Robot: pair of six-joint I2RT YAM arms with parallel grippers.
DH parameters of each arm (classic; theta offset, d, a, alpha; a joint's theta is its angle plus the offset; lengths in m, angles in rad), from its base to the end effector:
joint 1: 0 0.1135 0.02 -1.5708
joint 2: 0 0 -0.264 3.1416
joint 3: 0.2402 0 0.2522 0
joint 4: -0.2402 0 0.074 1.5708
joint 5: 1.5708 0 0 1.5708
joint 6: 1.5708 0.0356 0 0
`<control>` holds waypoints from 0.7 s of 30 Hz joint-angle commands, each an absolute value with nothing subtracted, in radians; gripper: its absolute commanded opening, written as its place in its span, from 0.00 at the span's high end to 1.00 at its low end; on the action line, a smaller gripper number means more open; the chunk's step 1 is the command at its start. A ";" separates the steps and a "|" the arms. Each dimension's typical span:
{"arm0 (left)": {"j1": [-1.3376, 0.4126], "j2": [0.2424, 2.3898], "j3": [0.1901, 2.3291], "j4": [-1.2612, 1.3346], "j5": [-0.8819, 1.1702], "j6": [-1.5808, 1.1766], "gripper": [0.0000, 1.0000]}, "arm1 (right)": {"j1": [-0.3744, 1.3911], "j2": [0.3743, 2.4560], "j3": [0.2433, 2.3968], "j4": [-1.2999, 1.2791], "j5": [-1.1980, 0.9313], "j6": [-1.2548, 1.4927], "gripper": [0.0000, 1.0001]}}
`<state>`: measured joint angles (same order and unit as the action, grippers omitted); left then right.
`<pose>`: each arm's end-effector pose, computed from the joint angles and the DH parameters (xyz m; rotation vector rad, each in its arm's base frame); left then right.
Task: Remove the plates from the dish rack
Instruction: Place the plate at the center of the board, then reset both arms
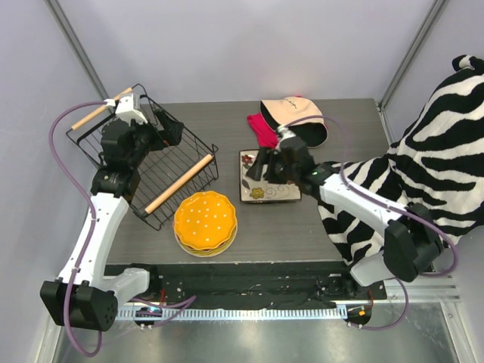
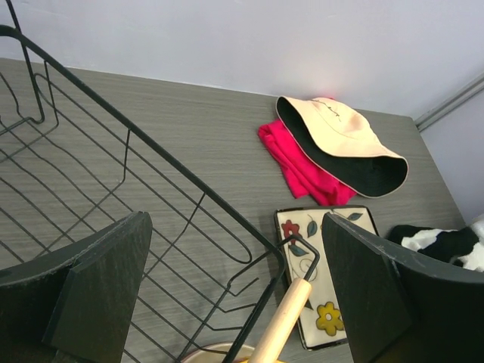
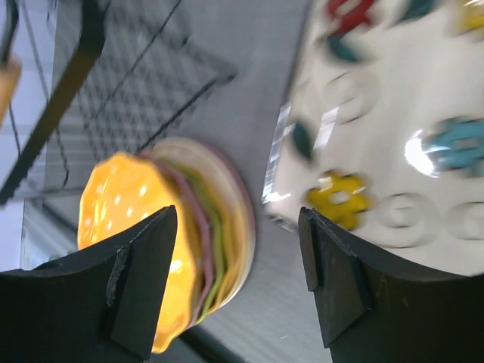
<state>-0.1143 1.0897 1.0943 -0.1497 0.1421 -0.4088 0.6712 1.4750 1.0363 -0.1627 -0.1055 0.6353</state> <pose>0.2484 -0.0336 0.3929 -0.1492 1.7346 -0.5079 0.2578 0.2095 0.2647 -0.1051 2.2970 0.8320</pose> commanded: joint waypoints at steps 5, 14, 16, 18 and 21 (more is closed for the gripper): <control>-0.121 1.011 1.150 -0.198 0.101 -0.436 0.00 | 0.410 1.235 1.029 -0.215 -0.005 0.520 0.26; -0.123 0.962 1.193 -0.278 0.057 -0.440 0.00 | 0.348 1.028 1.009 -0.247 0.181 0.479 0.26; -0.126 0.960 1.198 -0.284 0.055 -0.440 0.00 | 0.345 1.006 1.005 -0.252 0.207 0.474 0.26; -0.126 0.957 1.198 -0.284 0.048 -0.440 0.00 | 0.344 0.983 1.000 -0.256 0.221 0.469 0.25; -0.127 0.957 1.198 -0.285 0.051 -0.440 0.00 | 0.341 0.976 0.997 -0.259 0.222 0.468 0.25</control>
